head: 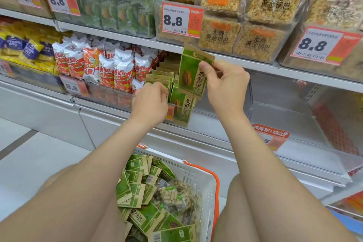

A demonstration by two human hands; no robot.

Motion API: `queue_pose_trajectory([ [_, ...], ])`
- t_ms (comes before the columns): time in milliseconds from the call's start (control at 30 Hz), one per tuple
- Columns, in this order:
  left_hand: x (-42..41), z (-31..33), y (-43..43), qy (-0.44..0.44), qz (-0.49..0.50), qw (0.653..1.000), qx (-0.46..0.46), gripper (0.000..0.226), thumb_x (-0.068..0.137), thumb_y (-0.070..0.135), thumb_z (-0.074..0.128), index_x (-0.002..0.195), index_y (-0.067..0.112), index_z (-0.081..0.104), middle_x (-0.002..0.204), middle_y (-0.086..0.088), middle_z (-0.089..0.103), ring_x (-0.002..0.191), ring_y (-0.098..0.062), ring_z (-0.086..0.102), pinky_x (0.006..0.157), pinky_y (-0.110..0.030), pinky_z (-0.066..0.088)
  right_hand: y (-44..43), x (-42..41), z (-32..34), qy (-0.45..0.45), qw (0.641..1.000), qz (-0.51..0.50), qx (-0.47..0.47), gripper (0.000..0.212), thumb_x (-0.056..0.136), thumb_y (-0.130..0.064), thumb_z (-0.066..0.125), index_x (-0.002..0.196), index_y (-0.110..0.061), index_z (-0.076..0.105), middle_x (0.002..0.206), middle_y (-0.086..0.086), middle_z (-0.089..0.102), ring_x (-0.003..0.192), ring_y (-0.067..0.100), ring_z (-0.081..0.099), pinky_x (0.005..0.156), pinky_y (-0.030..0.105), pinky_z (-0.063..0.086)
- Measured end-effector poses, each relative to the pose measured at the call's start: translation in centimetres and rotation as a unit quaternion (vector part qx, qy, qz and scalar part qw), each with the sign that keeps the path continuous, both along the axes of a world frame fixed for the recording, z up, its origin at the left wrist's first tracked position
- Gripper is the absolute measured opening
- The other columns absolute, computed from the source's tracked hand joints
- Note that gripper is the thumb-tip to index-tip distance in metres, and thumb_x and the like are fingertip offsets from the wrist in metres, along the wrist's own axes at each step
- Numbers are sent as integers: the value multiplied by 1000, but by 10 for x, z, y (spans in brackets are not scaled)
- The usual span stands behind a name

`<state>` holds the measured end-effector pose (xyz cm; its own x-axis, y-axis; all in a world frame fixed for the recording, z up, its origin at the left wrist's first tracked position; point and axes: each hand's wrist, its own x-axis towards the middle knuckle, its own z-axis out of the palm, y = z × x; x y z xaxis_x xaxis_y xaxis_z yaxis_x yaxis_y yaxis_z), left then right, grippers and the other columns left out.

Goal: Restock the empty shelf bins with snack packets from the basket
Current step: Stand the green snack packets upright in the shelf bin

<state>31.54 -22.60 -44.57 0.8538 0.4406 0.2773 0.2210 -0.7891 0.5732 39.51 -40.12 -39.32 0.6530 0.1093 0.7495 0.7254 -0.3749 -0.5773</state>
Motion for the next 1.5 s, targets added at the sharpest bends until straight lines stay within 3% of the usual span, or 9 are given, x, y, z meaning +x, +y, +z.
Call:
queue_pose_trajectory([
  [233,4,-4,7,57,-40,994,83,34,90,11,65,118,28,75,124,4,72,119,-30,63,99,-53,53,2,19,-18,103,990,7,-99,29,94,-34,74,77,-11,77,67,5,70,71,26,62,66,5,31],
  [433,9,-7,10,72,-56,990,104,31,92,20,70,121,32,72,118,-2,58,112,-32,58,97,-53,52,14,29,-33,257,932,0,-255,17,89,-29,80,94,-13,77,90,5,72,98,25,63,75,32,46],
  [600,8,-8,13,65,-59,991,105,31,93,20,71,123,28,70,121,-2,59,114,-29,59,97,-52,52,25,29,-34,247,944,-28,-219,33,85,-39,85,113,-23,78,111,5,71,113,25,62,97,45,56],
  [833,5,-8,20,52,-74,992,92,28,91,16,70,118,24,67,117,1,63,110,-24,60,95,-52,53,26,20,-35,273,916,-75,-282,46,85,-37,85,118,-11,65,113,7,66,107,31,65,76,36,48],
  [933,3,-9,21,59,-78,990,100,29,91,19,69,119,27,66,118,0,61,112,-27,57,97,-52,51,23,20,-34,338,892,-84,-287,70,87,-45,79,130,-2,44,113,6,50,107,32,56,77,37,44],
  [1033,3,-11,21,57,-82,990,102,32,89,20,70,121,26,65,119,-3,59,113,-30,55,97,-53,51,27,20,-37,396,861,-13,-318,48,92,-49,63,117,-8,58,120,11,62,104,30,62,75,34,45],
  [1233,1,-11,22,49,-93,989,101,32,90,17,70,121,23,65,119,-4,60,112,-29,55,96,-44,50,34,15,-39,350,878,51,-322,29,102,-32,56,89,-6,56,85,10,61,69,24,55,52,31,34],
  [1400,-4,-8,21,39,-87,991,92,25,92,17,69,116,21,67,116,-3,63,109,-26,59,91,-44,53,19,15,-43,363,846,93,-379,39,107,-38,49,109,-3,65,100,15,70,87,28,62,71,38,48],
  [1500,-12,-12,16,60,-99,990,79,26,94,21,70,119,25,65,122,-4,57,115,-27,56,98,-48,52,15,8,-48,338,869,43,-358,29,104,-36,56,98,-8,64,98,13,66,92,31,60,69,35,42],
])
